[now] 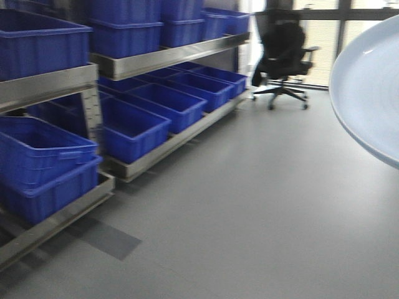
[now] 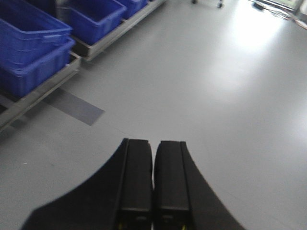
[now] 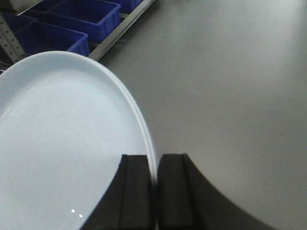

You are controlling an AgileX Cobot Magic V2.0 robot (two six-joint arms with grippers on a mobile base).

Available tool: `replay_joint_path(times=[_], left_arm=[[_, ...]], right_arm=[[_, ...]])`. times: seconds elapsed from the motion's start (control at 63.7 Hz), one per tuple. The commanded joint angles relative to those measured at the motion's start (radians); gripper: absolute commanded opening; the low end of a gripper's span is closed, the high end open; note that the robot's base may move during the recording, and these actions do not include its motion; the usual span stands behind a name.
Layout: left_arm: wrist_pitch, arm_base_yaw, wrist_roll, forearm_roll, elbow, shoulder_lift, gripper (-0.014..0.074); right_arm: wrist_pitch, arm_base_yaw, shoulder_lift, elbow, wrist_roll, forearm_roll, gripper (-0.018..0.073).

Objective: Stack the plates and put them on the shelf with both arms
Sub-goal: 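Drive and turn the base toward the blue-bin shelf holding the stack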

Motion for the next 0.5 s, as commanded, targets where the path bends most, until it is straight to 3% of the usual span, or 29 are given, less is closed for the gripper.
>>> replay_joint_path(times=[0.0,0.487], left_arm=[[-0.078,0.002,-0.008,-0.009,-0.030,0.004,0.0097],[-0.078,0.002,-0.008,-0.009,-0.030,0.004,0.0097]], right_arm=[[-0.095,-0.005,0.005,-0.030,-0.002,-0.002,0.0057],[-0.095,-0.005,0.005,-0.030,-0.002,-0.002,0.0057]])
